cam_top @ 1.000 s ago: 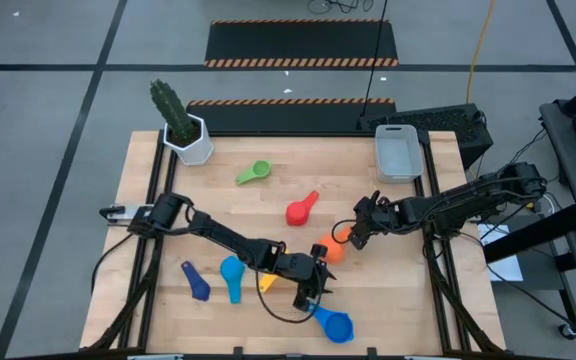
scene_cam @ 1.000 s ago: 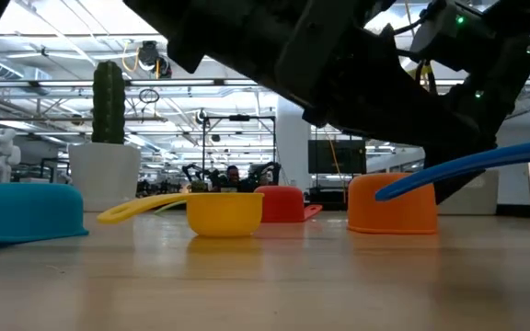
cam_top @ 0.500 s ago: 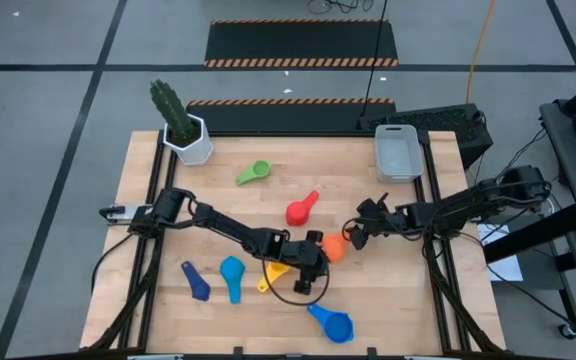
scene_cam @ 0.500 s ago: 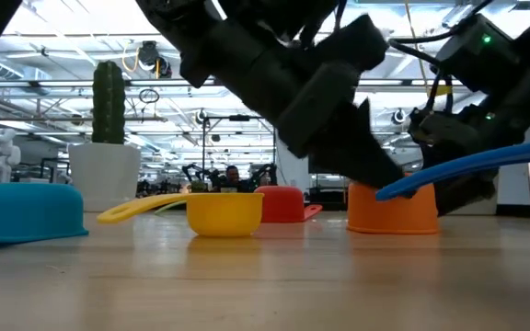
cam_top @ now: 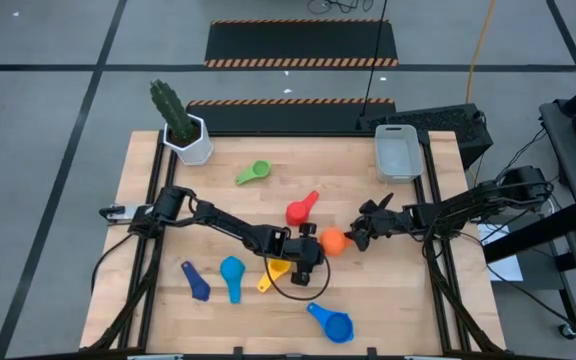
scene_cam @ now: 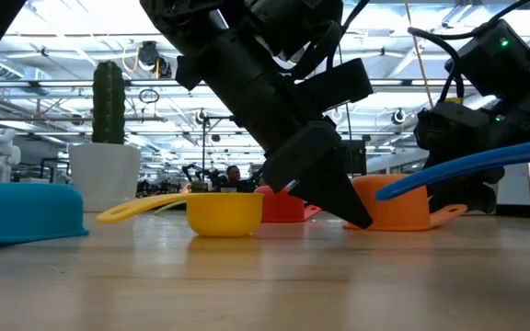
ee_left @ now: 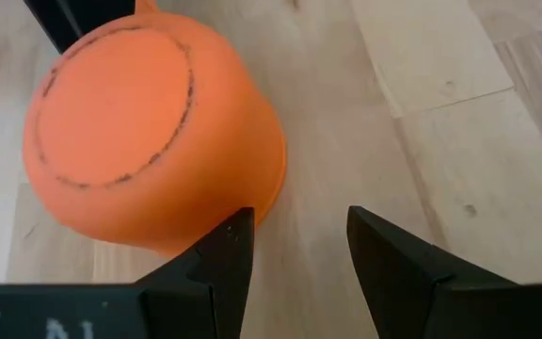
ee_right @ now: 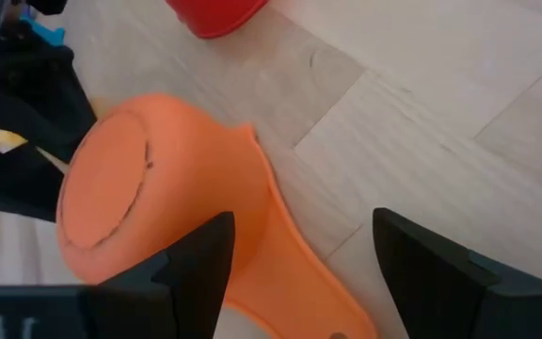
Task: Nest measuring cups in basket
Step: Put the orange measuring cup in the gray bin
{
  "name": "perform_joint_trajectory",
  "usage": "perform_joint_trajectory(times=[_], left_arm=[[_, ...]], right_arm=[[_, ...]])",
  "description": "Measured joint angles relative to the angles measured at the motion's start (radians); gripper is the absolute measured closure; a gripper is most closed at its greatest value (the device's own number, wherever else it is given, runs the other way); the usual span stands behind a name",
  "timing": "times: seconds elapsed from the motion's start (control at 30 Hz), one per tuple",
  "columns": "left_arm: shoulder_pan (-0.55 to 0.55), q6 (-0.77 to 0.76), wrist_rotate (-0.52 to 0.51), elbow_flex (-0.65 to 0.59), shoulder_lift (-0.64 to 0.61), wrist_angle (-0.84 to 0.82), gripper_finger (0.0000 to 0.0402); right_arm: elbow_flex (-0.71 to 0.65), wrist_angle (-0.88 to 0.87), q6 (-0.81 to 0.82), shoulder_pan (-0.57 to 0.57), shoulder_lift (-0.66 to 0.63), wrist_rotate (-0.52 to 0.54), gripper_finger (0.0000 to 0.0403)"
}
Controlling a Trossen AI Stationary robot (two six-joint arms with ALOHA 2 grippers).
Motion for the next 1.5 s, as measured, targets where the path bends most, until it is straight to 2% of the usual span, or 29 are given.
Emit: perform_joint_trajectory(times=[0.23, 0.6, 0.97, 1.5], left_arm=[[-0.009, -0.004, -0.004, 0.000, 0.000, 0.000, 0.0225], [-0.031, -0.018, -0.004, 0.000, 0.000, 0.004, 0.0225], [-0.047, -0.003, -0.004, 0.000, 0.000, 0.003, 0.0225], [-0.037, -0.003, -0.005, 0.000, 0.000, 0.012, 0.0225]], right_arm=[[0.000, -0.050, 0.036, 0.001, -0.037, -0.020, 0.0156], [-0.001, -0.382, 0.157, 0.004, -0.214, -0.043, 0.0156], [-0.001, -0.462, 0.239, 0.073, -0.224, -0.108, 0.0156], [-0.026, -0.373, 0.253, 0.109, -0.224, -0.042, 0.0162]])
